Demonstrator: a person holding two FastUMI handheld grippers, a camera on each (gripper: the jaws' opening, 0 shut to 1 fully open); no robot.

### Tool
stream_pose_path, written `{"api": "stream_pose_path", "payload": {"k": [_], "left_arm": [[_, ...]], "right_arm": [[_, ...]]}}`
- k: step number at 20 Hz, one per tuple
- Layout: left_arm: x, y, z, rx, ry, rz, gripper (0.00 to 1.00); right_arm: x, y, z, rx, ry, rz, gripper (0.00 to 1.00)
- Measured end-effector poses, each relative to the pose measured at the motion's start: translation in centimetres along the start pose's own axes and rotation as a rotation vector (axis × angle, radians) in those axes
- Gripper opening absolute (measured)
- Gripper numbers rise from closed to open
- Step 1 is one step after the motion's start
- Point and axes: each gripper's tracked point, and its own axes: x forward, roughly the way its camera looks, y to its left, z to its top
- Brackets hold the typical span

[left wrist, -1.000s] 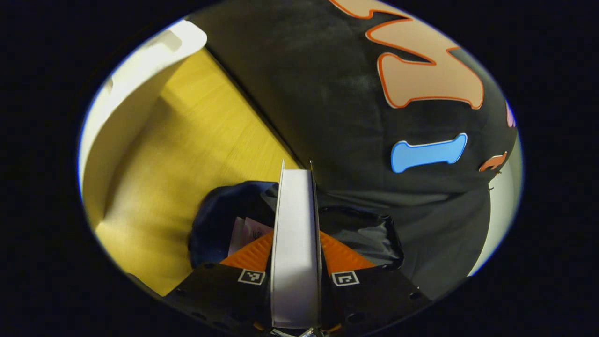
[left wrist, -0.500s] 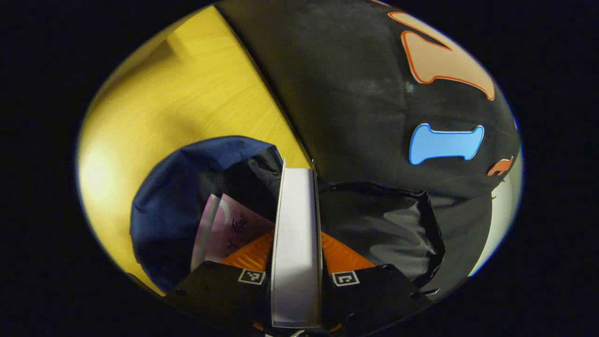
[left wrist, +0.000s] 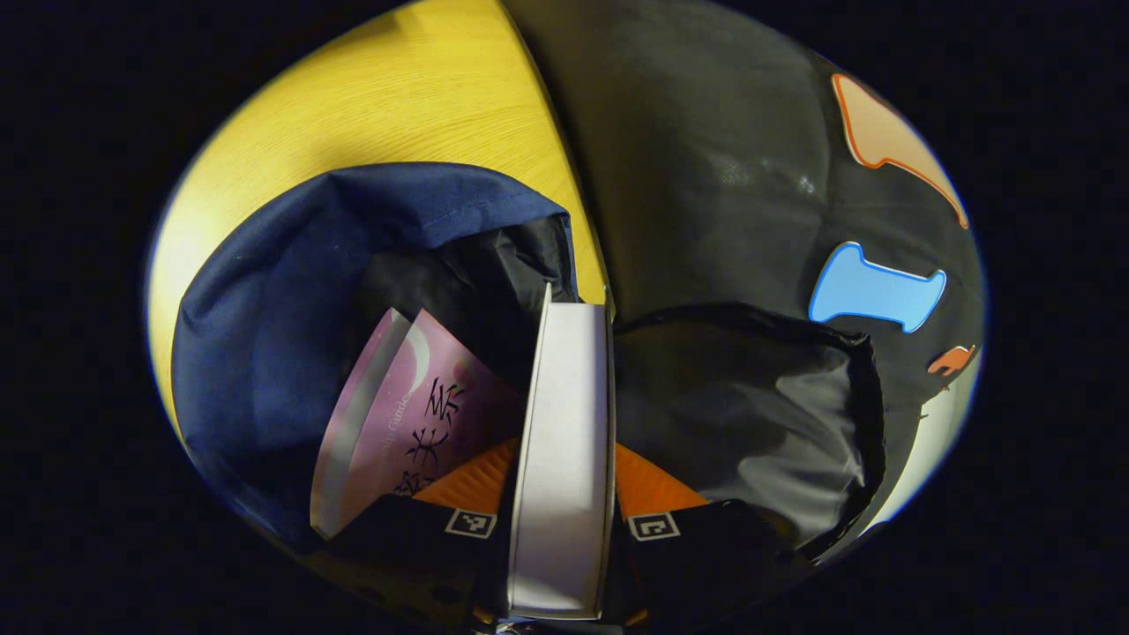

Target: Open the schoolbag, grab two books from the bookshelf and put them into the schoolbag.

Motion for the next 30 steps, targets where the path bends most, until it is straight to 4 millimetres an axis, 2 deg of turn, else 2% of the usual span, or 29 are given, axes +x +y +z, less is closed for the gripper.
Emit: {"api": "stream_pose_path", "payload": {"k": [2,3,4,5,6,8,10,13,16,18,20,22,23,24,25,27,28,30], "left_arm": [[-0.3,2.0,-0.4,0.101,0.043,0.147,0.41],[-0.4,2.5,-0.7,0.176,0.072,0.204,0.57],[-1.4,3.0,-0.4,0.27,0.08,0.261,0.73],[-2.3,3.4,0.0,0.374,0.083,0.305,0.77],[-3.0,3.9,0.6,0.482,0.085,0.349,0.92],[-5.4,3.1,2.6,0.713,0.036,0.419,0.91],[-8.7,1.2,5.5,0.91,-0.058,0.438,0.96],[-14.6,-2.8,8.5,1.15,-0.226,0.435,0.96],[-22.1,-8.7,9.4,1.291,-0.418,0.359,0.96],[-27.5,-11.4,9.6,1.362,-0.535,0.311,0.96],[-32.9,-12.5,9.3,1.391,-0.615,0.286,0.96],[-38.9,-13.1,9.6,1.412,-0.69,0.301,0.95],[-41.2,-13.0,10.3,1.407,-0.723,0.32,0.94],[-42.4,-12.5,10.8,1.388,-0.736,0.332,0.96],[-43.3,-11.7,11.1,1.351,-0.731,0.344,0.96],[-44.8,-10.9,12.0,1.284,-0.739,0.351,0.95],[-45.7,-10.9,12.5,1.267,-0.759,0.35,0.94],[-47.6,-11.1,13.2,1.276,-0.785,0.344,0.94]], "right_arm": [[0.1,-0.2,-0.1,-0.009,0.005,-0.012,0.03],[0.3,-0.2,-0.4,-0.013,0.009,-0.017,0.03],[0.4,-0.3,-0.6,-0.013,0.014,-0.017,0.03],[0.3,-0.4,-0.9,-0.015,0.02,-0.019,0.04],[0.3,-0.3,-1.2,-0.021,0.027,-0.019,0.04],[0.3,-0.6,-1.7,-0.031,0.035,-0.025,0.04],[0.4,-0.5,-2.1,-0.031,0.041,-0.023,0.04],[0.4,-0.8,-2.9,-0.078,0.049,-0.03,0.04],[0.1,-0.7,-3.5,-0.167,0.047,-0.048,0.03],[-0.1,-0.3,-4.2,-0.215,0.052,-0.066,0.04],[0.2,0.0,-5.4,-0.27,0.061,-0.093,0.05],[-0.4,0.2,-6.3,-0.341,0.068,-0.12,0.05],[-0.7,0.5,-6.6,-0.367,0.068,-0.13,0.08],[-1.3,0.8,-6.8,-0.394,0.068,-0.147,0.11],[-1.6,1.2,-7.1,-0.418,0.069,-0.154,0.24],[-3.2,2.8,-7.2,-0.444,0.054,-0.151,0.39],[-4.0,4.0,-7.2,-0.453,0.04,-0.135,0.46],[-6.0,7.1,-7.2,-0.468,0.016,-0.092,0.68]]}}
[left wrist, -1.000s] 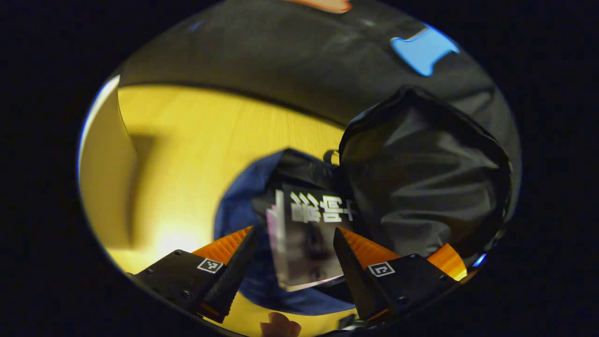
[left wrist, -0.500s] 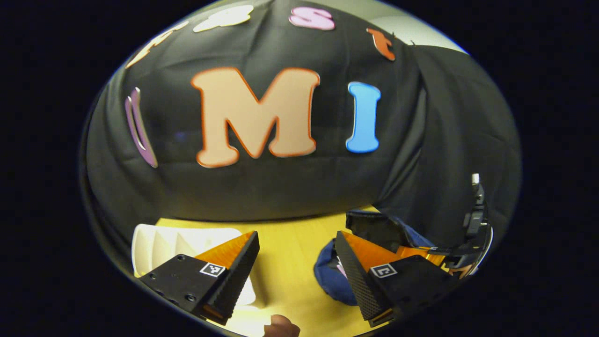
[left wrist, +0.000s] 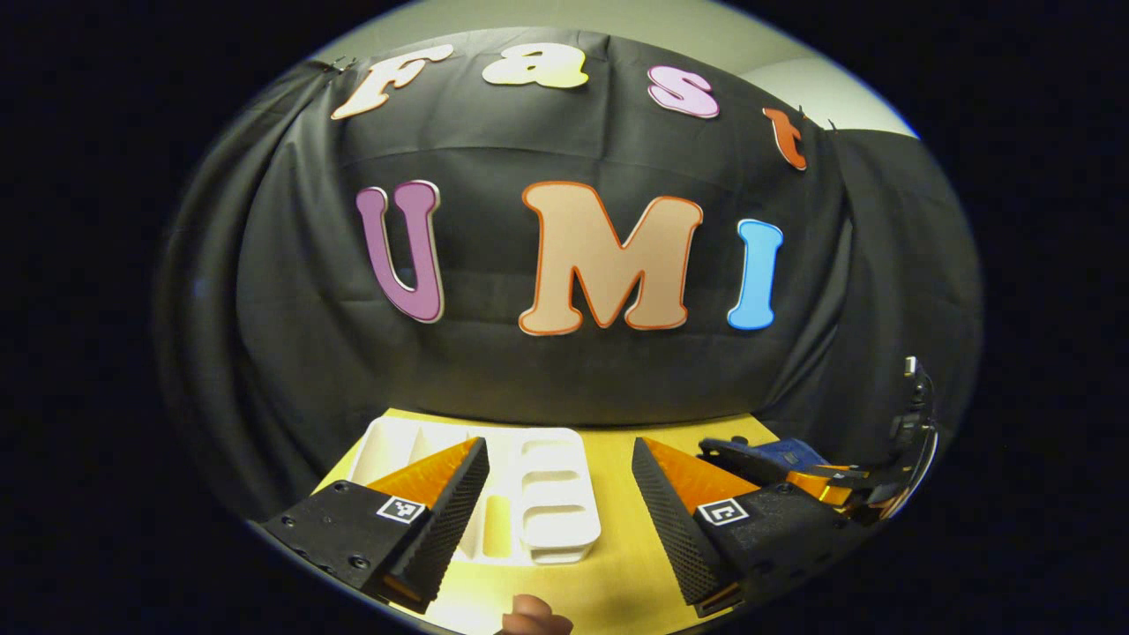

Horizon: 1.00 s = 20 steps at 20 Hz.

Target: Open the schoolbag, grab two books from the bookshelf and put them into the schoolbag.

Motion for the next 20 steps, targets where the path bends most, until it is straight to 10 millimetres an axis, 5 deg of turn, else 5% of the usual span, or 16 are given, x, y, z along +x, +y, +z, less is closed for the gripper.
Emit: {"api": "stream_pose_path", "payload": {"k": [3,6,11,14,20], "left_arm": [[-0.5,0.9,0.9,-0.001,-0.021,-0.002,0.96],[-0.6,1.1,1.9,0.032,-0.046,-0.005,0.96],[-1.7,-0.1,3.6,0.065,-0.093,-0.032,0.94],[-2.2,-0.2,3.8,0.077,-0.099,-0.033,0.95],[-2.8,0.4,4.1,0.085,-0.106,-0.016,0.94]], "right_arm": [[-1.8,2.5,2.1,-0.076,-0.055,0.001,1.0],[-4.3,7.8,7.1,-0.102,-0.174,0.055,1.0],[-9.1,13.6,14.5,-0.205,-0.39,0.071,1.0],[-10.8,16.3,16.0,-0.246,-0.433,0.108,1.0],[-11.8,16.6,18.1,-0.18,-0.486,0.108,0.99]]}}
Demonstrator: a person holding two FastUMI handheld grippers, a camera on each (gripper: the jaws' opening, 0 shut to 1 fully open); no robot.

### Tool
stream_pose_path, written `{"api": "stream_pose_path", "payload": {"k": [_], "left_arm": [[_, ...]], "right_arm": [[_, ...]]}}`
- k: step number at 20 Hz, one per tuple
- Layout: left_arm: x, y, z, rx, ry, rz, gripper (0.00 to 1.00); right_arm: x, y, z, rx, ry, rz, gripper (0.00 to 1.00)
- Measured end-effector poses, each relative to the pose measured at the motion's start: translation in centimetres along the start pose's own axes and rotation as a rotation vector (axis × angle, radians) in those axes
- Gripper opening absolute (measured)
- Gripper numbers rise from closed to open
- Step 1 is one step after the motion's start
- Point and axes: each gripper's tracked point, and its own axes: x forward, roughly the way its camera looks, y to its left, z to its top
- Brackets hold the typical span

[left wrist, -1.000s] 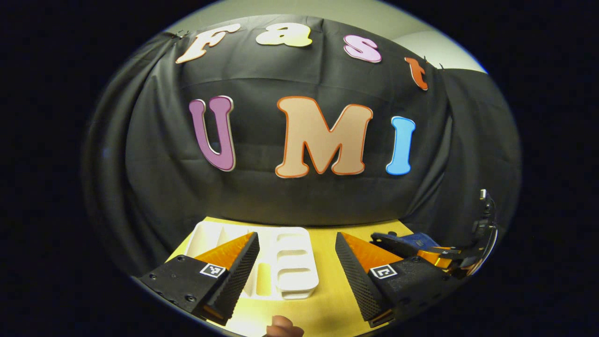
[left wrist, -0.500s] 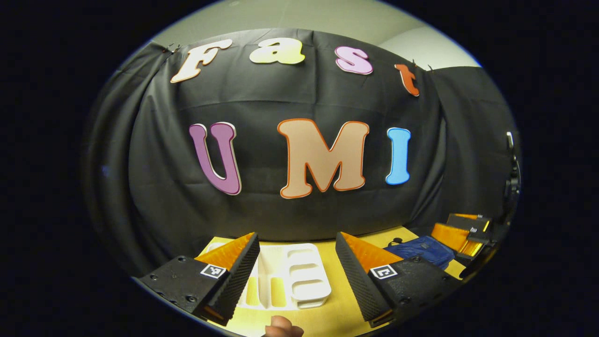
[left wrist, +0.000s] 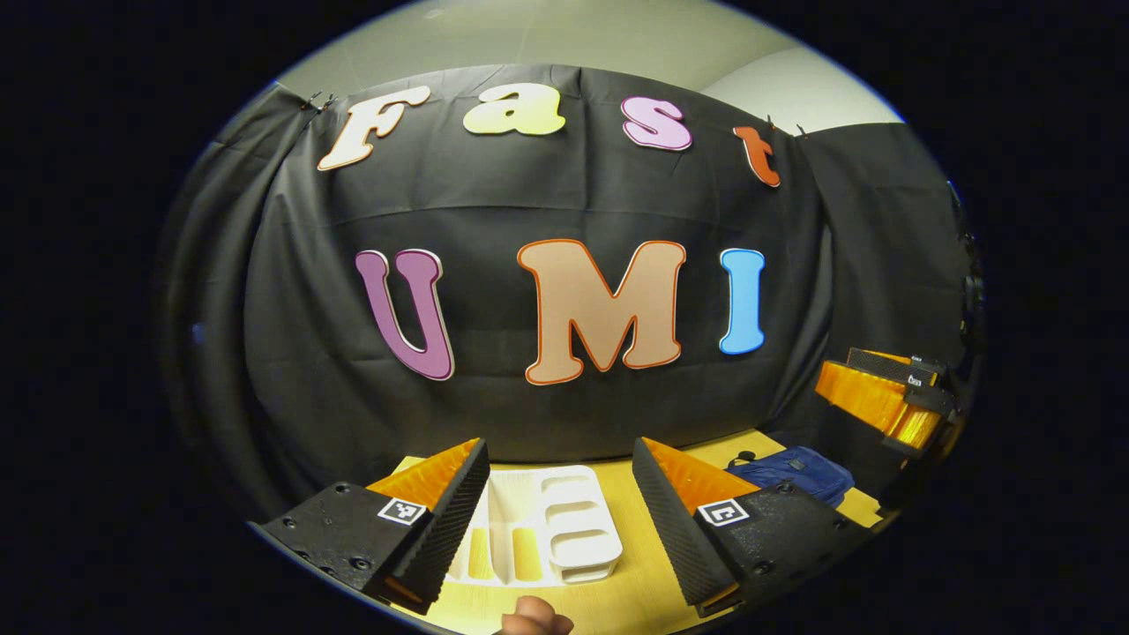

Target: Open the schoolbag, grab two books from the bookshelf and put them into the schoolbag.

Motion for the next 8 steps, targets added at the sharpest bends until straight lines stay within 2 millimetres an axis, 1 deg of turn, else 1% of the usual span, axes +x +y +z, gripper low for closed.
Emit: {"api": "stream_pose_path", "payload": {"k": [2,3,5,6,8], "left_arm": [[-0.18,0.16,0.15,-0.004,-0.003,0.006,0.94],[-0.21,0.19,0.3,-0.005,-0.006,0.007,0.95],[-0.31,0.2,0.32,-0.002,-0.009,0.009,0.95],[-0.36,0.25,0.36,0.001,-0.007,0.011,0.94],[-0.5,0.33,0.47,0.003,-0.012,0.014,0.95]], "right_arm": [[-0.08,0.03,0.56,-0.009,-0.01,-0.002,1.0],[-0.05,0.1,0.64,-0.012,-0.01,-0.001,1.0],[-0.23,0.29,0.57,-0.01,-0.007,0.001,1.0],[-0.34,0.39,0.58,-0.011,-0.004,-0.002,1.0],[-0.41,0.51,0.73,-0.019,-0.005,-0.005,1.0]]}}
